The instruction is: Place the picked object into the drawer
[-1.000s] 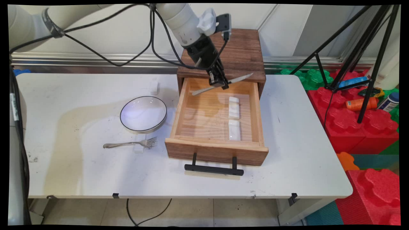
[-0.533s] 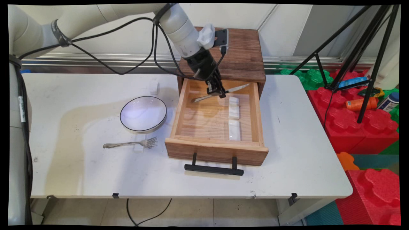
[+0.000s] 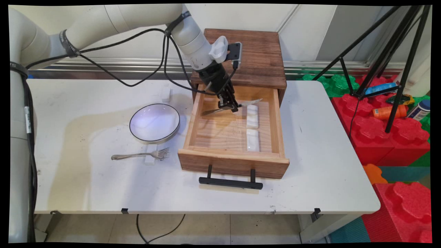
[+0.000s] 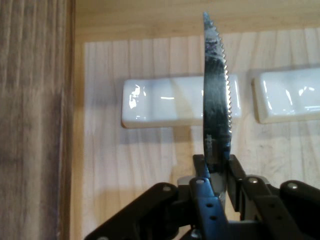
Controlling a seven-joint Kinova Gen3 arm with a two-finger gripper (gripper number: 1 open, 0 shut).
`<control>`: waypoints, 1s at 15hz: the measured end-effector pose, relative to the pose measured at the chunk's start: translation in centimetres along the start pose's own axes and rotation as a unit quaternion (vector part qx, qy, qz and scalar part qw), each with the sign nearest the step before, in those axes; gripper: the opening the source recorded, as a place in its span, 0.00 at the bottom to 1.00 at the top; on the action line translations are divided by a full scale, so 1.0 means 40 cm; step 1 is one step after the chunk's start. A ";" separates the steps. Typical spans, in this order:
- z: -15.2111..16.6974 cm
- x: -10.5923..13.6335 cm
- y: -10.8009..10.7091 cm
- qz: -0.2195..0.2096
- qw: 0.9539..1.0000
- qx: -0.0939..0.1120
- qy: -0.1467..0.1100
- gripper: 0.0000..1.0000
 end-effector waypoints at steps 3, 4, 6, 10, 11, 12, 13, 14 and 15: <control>0.020 -0.012 -0.005 0.006 1.000 -0.003 -0.001 0.00; 0.028 -0.013 -0.006 0.008 1.000 -0.004 -0.001 0.00; 0.037 -0.015 -0.006 0.009 1.000 -0.005 -0.001 0.00; 0.064 -0.016 -0.008 0.009 1.000 -0.006 0.001 0.00; 0.072 -0.015 -0.010 0.009 1.000 -0.006 0.002 0.00; 0.078 -0.014 -0.011 0.008 1.000 -0.006 0.002 0.00; 0.085 -0.013 -0.013 0.008 1.000 -0.005 0.003 0.00; 0.091 -0.012 -0.014 0.007 1.000 -0.005 0.003 1.00; 0.097 -0.011 -0.016 0.007 1.000 -0.004 0.004 1.00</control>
